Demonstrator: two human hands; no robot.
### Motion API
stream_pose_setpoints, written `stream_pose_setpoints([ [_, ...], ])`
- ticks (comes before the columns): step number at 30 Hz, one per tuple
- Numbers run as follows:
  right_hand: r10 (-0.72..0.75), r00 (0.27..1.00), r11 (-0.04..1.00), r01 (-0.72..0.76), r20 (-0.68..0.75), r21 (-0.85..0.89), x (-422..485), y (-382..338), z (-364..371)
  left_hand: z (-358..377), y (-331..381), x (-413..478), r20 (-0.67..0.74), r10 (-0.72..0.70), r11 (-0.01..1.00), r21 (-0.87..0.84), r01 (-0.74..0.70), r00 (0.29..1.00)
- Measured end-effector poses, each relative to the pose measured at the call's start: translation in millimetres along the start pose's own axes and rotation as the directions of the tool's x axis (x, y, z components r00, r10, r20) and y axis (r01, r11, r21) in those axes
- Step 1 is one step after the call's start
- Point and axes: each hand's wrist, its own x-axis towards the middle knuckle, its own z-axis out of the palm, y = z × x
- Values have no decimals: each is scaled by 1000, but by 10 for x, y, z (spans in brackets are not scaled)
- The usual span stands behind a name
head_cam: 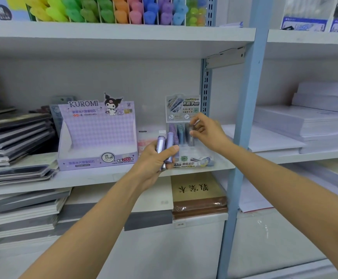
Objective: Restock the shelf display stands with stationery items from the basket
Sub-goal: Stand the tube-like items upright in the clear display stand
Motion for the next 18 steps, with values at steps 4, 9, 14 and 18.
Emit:
stream_pose_setpoints([
  [4, -9, 999, 991, 3, -46, -131, -8, 96, 60, -3, 0, -20, 9, 18, 1000, 21, -19, 1000],
  [9, -26, 995, 998, 20, -99, -59, -60, 8, 9, -11, -4, -46, 13, 50, 998, 37, -50, 999],
  [14, -81, 979, 826, -38, 185, 562, -297, -323, -115, 30, 21, -91, 9, 99, 993, 65, -99, 995],
  [18, -106, 956, 730, -112, 274, 674, -436, -422, -84, 97, 28, -119, -11, 139, 983, 119, -137, 990],
])
